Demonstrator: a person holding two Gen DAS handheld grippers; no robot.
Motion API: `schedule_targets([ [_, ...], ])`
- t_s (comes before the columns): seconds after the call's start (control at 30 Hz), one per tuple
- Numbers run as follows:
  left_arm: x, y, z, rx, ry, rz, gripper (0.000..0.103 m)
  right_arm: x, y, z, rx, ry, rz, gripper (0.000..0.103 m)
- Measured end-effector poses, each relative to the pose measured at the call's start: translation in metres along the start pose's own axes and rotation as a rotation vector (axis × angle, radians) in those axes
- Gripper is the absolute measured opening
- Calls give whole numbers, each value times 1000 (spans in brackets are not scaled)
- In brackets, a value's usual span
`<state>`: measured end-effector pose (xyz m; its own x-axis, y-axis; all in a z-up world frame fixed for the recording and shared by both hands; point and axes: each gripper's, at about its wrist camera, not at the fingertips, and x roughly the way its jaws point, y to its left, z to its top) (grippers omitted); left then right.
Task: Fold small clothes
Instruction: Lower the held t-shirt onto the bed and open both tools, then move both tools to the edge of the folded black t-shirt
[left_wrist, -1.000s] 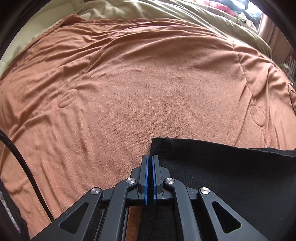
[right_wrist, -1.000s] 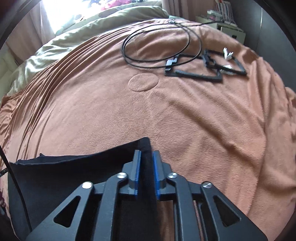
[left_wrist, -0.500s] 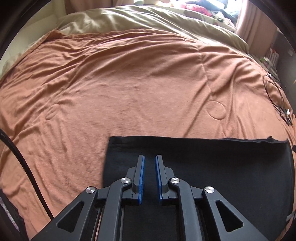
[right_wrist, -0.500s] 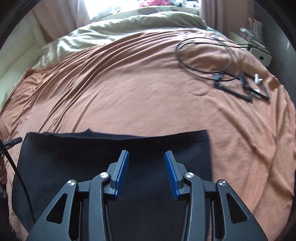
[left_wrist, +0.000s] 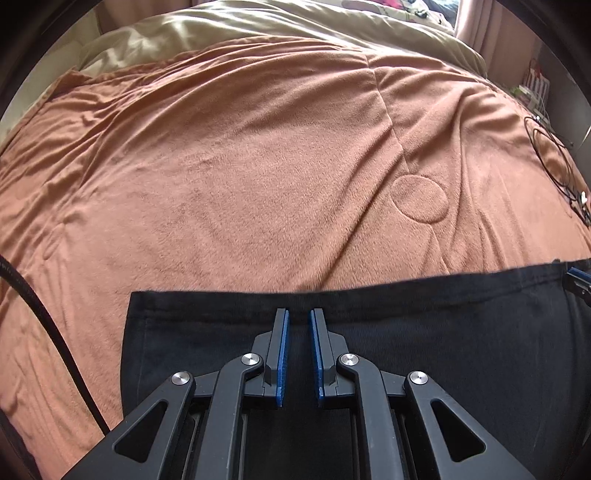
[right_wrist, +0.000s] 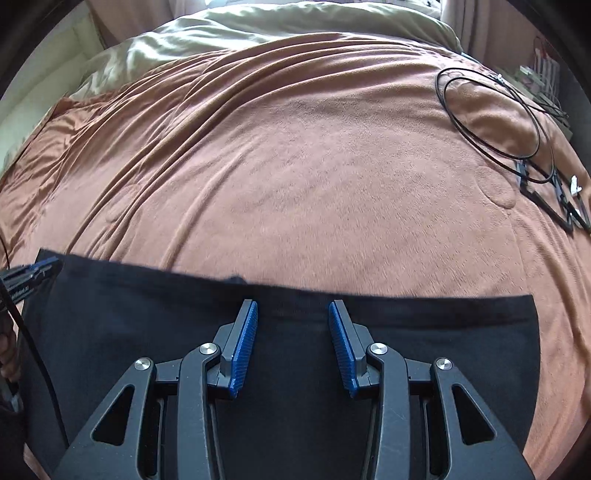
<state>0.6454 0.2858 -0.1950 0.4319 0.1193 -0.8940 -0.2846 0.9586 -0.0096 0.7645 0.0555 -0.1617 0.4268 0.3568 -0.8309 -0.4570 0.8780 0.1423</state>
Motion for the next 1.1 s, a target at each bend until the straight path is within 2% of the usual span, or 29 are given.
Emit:
schedule_targets([
  [0.2, -5, 3, 1, -37, 11, -29, 13, 1, 4, 6, 57, 3, 15, 38],
  [0.5, -47, 12, -36, -68, 10, -64, 13, -49, -7, -30, 70, 6, 39, 38],
  [0.9, -93, 10, -135, -117, 56, -95, 13, -107, -21, -117, 54, 77, 28, 38],
  [1.1, -108, 10, -182, -118, 65, -89, 13, -129, -28, -157, 47, 83, -19, 38],
])
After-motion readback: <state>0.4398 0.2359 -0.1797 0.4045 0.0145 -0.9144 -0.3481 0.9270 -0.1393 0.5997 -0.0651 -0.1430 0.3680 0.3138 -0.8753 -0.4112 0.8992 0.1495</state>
